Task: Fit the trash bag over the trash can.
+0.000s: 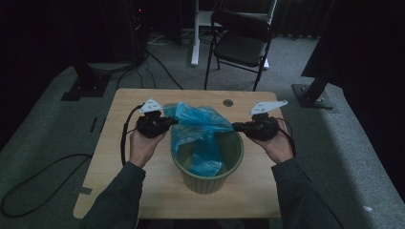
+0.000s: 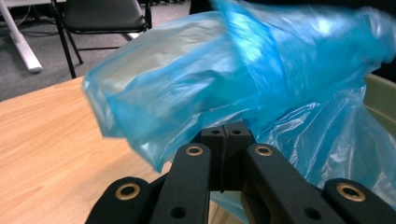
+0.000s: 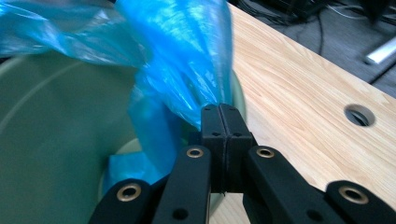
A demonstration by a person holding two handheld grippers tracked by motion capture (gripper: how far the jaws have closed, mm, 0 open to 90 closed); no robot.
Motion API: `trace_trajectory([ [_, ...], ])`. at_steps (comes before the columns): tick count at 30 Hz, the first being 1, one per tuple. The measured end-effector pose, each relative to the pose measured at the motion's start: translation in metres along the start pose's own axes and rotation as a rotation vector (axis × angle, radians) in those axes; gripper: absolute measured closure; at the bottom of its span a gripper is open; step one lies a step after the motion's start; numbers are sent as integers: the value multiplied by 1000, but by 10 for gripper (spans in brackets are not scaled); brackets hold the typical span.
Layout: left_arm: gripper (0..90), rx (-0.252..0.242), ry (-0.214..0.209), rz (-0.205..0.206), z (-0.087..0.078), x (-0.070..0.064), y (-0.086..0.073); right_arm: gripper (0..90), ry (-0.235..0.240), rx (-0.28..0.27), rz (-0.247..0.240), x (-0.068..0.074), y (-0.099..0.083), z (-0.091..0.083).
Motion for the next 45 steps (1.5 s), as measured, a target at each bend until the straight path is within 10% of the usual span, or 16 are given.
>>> trace_trajectory([
  [13,900,-5,-7,23,1,-5,4,641,45,-138,-37,8,21,-22],
  [29,900,12,-28,72,6,-13,10,566,46,-111,-74,25,65,12],
  [38,900,25,-36,93,7,-15,9,890,-2,-4,-54,16,68,34],
  [45,900,24,-51,74,7,-11,7,900,-77,-10,54,-9,62,28],
])
Point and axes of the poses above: each handheld gripper's, and its own axes: z roughly forward along the jaws, y roughly out of its top, x roughly to its left, the point moved 1 cm from there along z, roughly forward along the jaws, and after that the axes turned 1 degree about -y, right-handed, at the moved point
